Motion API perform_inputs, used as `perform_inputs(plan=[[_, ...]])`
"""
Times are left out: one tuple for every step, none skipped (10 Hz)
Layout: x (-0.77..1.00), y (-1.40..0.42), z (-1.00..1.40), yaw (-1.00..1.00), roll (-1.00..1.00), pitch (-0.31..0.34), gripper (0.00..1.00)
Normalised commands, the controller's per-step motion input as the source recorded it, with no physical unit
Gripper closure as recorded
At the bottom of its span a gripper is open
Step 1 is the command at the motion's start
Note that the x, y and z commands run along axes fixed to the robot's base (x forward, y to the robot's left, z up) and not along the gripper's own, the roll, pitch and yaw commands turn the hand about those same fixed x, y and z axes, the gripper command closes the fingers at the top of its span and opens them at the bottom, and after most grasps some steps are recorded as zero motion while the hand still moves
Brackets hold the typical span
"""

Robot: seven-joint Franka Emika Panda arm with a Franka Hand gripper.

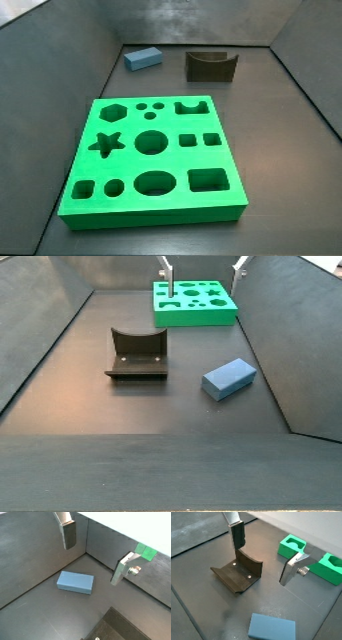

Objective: Pick up the rectangle object. Move up. Place the rectangle object on the fixture. Regrasp the rectangle object. Move to above the board. Insert the rectangle object.
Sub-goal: Pick up the rectangle object.

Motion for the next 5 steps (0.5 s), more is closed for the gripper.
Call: perform_inputs(plan=[[0.0, 0.0, 0.0, 0.0, 0.0, -0.006, 0.0], [-0.38, 0.04, 0.0, -0.33, -0.02, -0.149, 0.0], [-0.45, 0.14, -0.2, -0.48, -0.01, -0.114, 0.0], [-0.61, 0.17, -0.29, -0.55, 0.0, -0.124, 0.0], [-0.55, 0.19, -0.31, -0.6, 0.0, -0.129, 0.0]])
